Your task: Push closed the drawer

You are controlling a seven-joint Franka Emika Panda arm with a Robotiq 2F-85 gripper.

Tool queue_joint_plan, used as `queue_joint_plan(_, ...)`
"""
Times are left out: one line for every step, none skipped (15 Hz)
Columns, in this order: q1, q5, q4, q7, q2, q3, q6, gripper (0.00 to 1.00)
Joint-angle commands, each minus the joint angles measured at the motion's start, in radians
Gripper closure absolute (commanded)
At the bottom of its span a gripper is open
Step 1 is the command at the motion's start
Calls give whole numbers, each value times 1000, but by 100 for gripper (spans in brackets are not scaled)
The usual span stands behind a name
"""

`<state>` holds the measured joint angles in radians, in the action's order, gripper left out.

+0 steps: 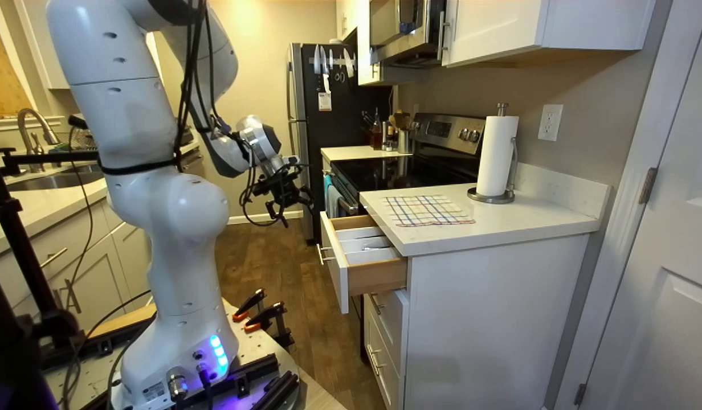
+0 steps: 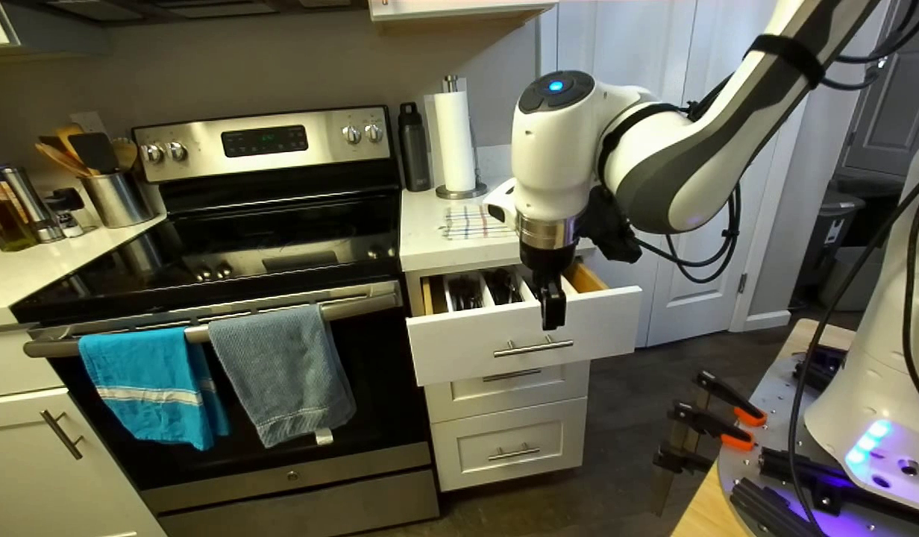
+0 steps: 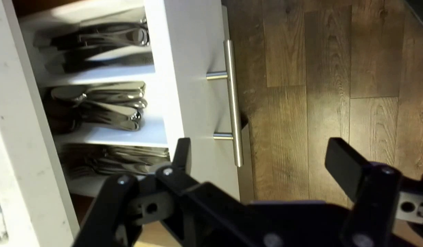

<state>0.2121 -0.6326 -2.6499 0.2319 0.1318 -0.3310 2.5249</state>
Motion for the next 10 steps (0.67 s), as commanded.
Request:
queue_joint_plan(-33, -232, 40, 148, -92, -7, 103, 0)
queue_joint_plan(-34, -297, 53, 185, -109, 1, 117, 0)
queue_joint_plan(-40, -364, 71, 221, -131, 8, 131, 0)
queue_joint_plan(-43, -425, 90, 256, -152, 16, 139, 0)
queue_joint_plan(-48, -493, 113, 292, -176, 25, 151, 0)
queue_joint_plan(-50, -549, 136, 324, -199, 33, 157, 0)
queue_joint_plan(-52, -600, 162, 354, -225, 43, 162, 0)
queue_joint_plan(-53, -648, 188, 382, -253, 51, 165, 0)
queue_joint_plan(-50, -683, 209, 403, -279, 59, 167, 0)
queue_joint_plan(-47, -714, 226, 422, -301, 66, 169, 0)
